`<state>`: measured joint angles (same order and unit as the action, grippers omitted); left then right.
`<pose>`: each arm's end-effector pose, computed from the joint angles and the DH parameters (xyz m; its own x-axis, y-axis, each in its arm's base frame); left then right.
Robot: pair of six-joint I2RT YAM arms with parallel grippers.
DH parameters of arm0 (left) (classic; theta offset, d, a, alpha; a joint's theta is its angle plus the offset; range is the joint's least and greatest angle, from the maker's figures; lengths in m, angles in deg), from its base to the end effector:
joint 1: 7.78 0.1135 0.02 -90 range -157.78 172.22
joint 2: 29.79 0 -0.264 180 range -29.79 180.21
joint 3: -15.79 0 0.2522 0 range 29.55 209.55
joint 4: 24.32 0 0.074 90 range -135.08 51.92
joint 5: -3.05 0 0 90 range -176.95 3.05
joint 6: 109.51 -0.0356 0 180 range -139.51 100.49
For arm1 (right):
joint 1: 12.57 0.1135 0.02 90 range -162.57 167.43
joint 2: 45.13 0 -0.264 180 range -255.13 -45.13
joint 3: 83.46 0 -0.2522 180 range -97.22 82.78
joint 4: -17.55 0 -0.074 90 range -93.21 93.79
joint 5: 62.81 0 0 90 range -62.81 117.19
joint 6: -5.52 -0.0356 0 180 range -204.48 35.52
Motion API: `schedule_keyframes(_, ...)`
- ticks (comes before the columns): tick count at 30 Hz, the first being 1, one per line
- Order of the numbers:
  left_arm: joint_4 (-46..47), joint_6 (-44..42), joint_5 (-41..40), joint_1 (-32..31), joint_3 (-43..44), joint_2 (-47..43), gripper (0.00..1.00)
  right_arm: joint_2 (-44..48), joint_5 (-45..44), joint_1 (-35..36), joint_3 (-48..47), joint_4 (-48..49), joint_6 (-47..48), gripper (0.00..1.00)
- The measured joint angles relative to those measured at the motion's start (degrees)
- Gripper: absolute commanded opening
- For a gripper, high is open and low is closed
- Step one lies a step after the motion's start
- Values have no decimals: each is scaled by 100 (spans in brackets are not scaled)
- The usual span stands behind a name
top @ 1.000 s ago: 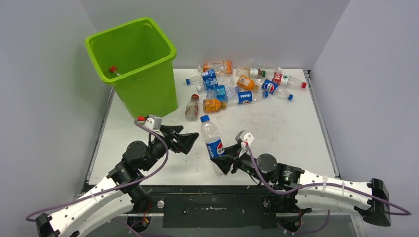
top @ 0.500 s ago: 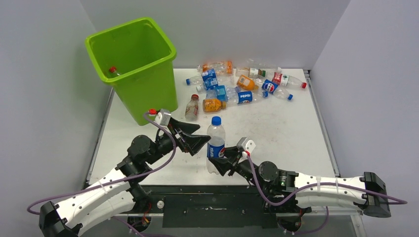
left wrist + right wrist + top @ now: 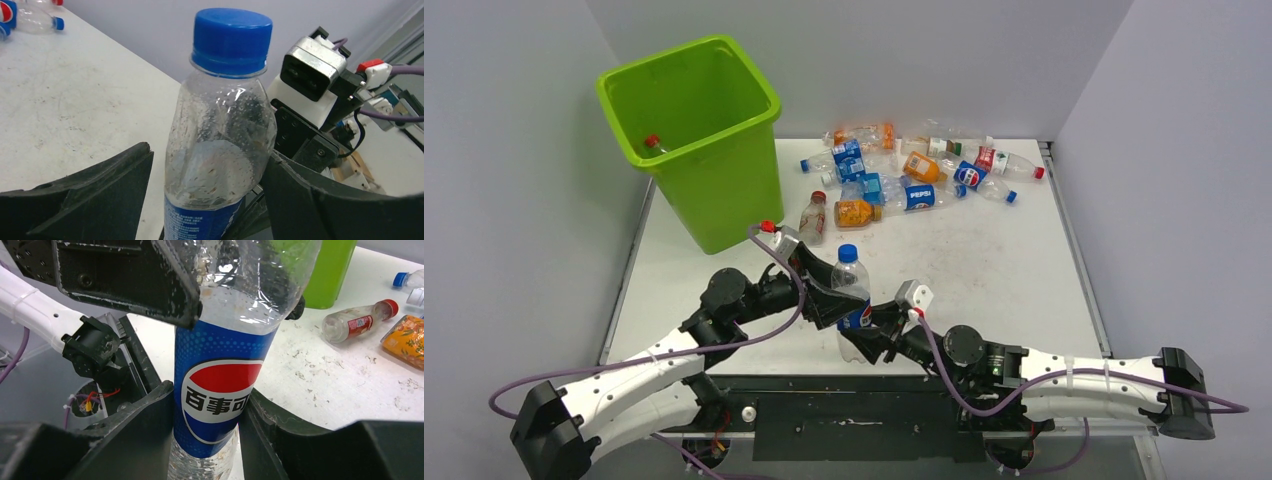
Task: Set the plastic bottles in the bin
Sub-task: Place the plastic bottle in the trash bin.
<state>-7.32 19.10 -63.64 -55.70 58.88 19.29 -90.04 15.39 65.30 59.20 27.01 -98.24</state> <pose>0.1253 -0.1598 0.3070 -0.4878 -0.3149 -0.8142 0.8159 0.1672 -0.5535 0.0474 0.1860 0.2702 -0.2107 0.1278 -0.9692 -0.8895 0.3862 0.2443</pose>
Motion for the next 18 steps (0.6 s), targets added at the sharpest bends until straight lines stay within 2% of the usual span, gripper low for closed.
schedule_keyframes(3,116,52,286,-15,37,157,46,9,-28,-4,0,-120,-24,30)
schedule_keyframes(5,164,42,341,-17,35,184,35,28,-68,-7,0,-151,-24,39)
schedule_keyframes(9,297,55,372,-11,35,199,26,26,-160,-15,-107,-284,-17,65)
schedule_keyframes(11,323,42,376,-7,35,179,25,15,-181,-17,-164,-363,-57,67)
schedule_keyframes(12,332,33,382,-9,37,157,25,-11,-173,-15,-208,-400,-46,60)
schedule_keyframes(13,332,31,387,-11,35,142,30,-48,-170,-15,-249,-433,-44,48)
schedule_keyframes(14,334,0,389,-13,37,118,42,-94,-166,-15,-295,-470,-57,37)
schedule_keyframes(15,330,-26,398,-13,35,98,60,-146,-170,-15,-339,-494,-61,31)
schedule_keyframes(16,317,-42,398,-4,35,81,76,-188,-184,-15,-378,-509,-66,27)
schedule_keyframes(17,306,-81,391,2,35,61,87,-212,-190,-13,-407,-529,-83,24)
schedule_keyframes(18,291,-61,374,4,42,44,92,-221,-195,-11,-417,-520,-105,23)
